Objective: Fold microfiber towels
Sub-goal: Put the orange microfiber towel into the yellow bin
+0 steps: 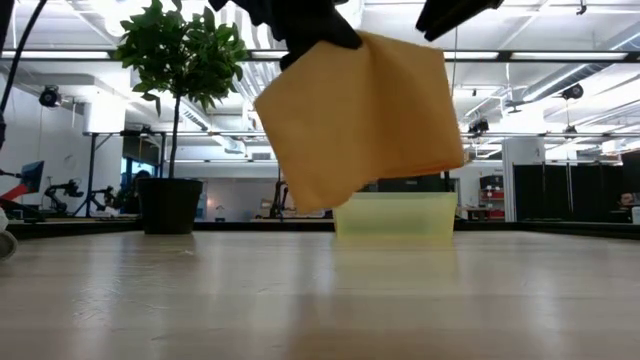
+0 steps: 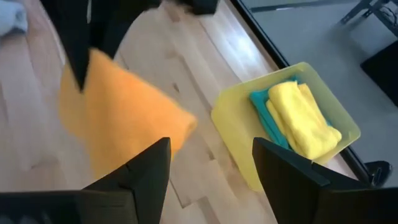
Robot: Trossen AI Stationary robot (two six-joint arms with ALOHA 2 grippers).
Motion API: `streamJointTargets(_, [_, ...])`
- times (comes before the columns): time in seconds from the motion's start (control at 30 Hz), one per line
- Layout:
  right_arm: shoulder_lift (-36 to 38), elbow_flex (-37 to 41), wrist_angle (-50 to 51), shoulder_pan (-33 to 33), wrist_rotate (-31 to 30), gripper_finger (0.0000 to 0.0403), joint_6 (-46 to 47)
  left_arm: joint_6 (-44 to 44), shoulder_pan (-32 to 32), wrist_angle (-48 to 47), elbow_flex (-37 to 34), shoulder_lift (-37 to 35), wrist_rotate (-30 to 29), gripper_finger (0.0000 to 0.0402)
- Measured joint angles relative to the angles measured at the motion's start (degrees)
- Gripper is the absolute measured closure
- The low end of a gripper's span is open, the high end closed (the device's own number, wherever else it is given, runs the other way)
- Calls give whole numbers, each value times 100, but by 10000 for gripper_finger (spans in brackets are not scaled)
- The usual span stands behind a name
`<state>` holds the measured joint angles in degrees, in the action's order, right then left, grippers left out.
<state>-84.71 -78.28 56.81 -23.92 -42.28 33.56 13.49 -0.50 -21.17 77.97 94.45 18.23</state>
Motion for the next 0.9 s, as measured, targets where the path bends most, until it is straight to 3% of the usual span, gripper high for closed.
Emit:
streamJointTargets(0.2, [243, 0, -323, -1, 26, 180, -62, 980, 287, -43, -52, 101, 1051, 401])
streamJointTargets(0.33, [286, 8, -1123, -7, 652, 180, -507, 1163, 377, 31, -24, 205, 1585, 401])
streamJointTargets(0.53, [215, 221, -2419, 147, 1843, 179, -1042, 1132, 348, 218, 2, 205, 1668, 401])
streamJointTargets(0.77, [206, 439, -2763, 522, 2629, 179, -1346, 616, 109, 315, 7, 96, 1826, 401])
streamJointTargets(0.9, [206, 563, -3149, 820, 3238, 179, -1541, 546, -62, 305, 11, 87, 1599, 401])
